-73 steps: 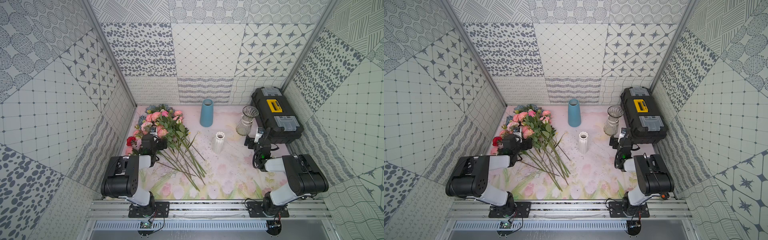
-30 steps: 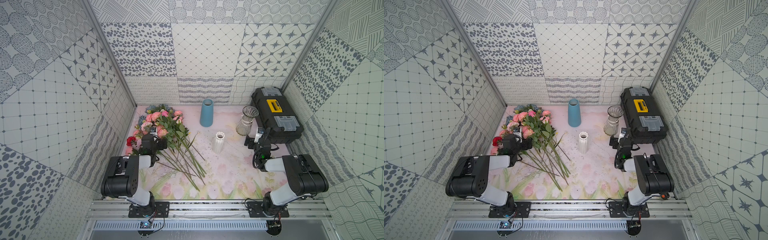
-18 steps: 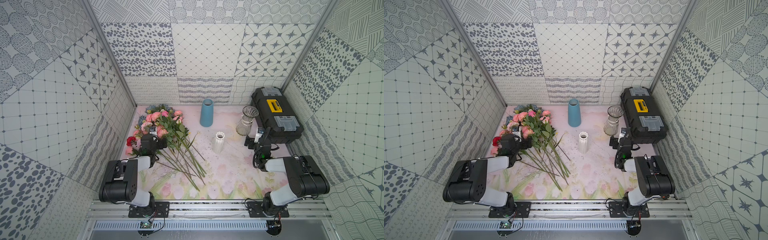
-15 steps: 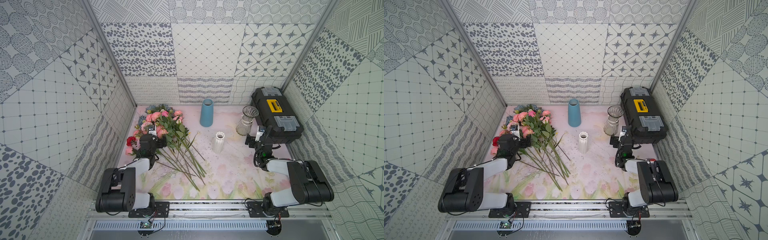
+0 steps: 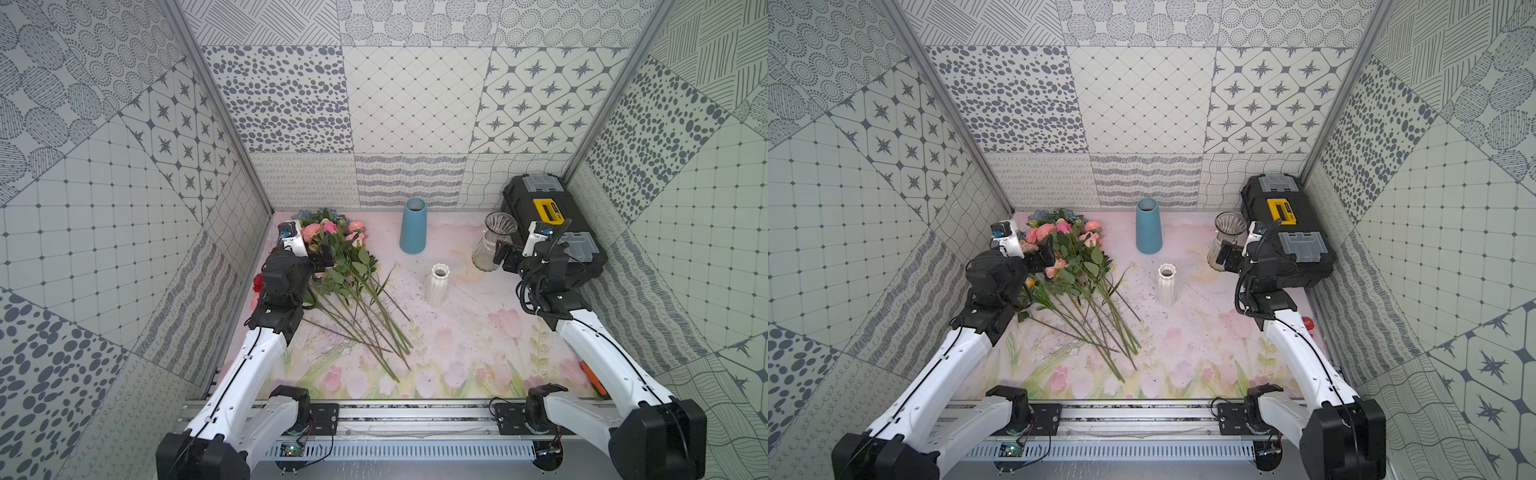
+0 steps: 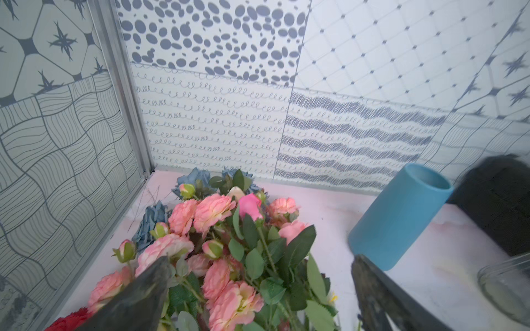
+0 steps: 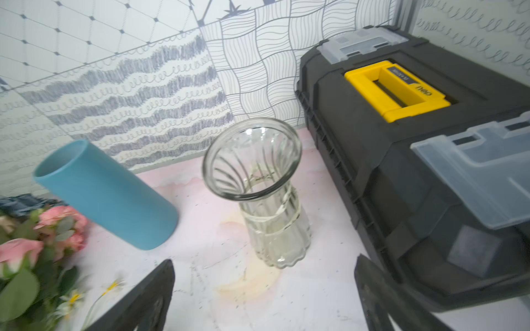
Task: Place the pink flowers into the vase
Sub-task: Pick up the flower at the center of the board.
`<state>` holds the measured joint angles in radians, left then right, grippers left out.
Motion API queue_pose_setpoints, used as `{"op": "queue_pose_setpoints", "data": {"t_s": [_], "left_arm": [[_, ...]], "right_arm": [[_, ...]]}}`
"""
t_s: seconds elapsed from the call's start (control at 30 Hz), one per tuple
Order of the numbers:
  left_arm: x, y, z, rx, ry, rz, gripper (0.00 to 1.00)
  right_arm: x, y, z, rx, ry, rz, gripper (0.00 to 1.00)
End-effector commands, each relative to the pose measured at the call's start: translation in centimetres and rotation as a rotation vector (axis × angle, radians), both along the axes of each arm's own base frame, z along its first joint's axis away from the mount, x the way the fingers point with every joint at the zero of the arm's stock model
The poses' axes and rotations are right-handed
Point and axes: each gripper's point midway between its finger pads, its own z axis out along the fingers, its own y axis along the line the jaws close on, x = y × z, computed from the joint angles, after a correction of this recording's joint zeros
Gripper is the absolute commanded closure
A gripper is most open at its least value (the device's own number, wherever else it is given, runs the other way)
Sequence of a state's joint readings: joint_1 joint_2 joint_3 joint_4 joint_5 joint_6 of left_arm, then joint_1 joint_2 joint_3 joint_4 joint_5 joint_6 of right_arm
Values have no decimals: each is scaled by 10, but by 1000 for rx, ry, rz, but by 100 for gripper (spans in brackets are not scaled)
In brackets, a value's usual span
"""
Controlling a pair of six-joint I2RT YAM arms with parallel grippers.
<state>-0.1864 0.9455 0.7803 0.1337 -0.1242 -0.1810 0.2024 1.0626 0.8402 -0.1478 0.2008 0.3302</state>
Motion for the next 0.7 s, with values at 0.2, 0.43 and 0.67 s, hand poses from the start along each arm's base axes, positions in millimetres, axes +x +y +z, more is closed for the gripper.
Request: {"op": "queue_pose_setpoints", "data": {"t_s": [0.2, 0.43, 0.67], "left_arm": [[-39, 5, -24, -401, 417, 316, 2], [-49, -2, -25, -494, 420, 280, 1], [-60, 24, -8, -405, 341, 359, 1]], "right_arm": [[-54, 42, 19, 191, 168, 193, 2], [-62, 59, 28, 281, 170, 277, 2], [-73, 54, 50, 273, 103, 277, 2]]}}
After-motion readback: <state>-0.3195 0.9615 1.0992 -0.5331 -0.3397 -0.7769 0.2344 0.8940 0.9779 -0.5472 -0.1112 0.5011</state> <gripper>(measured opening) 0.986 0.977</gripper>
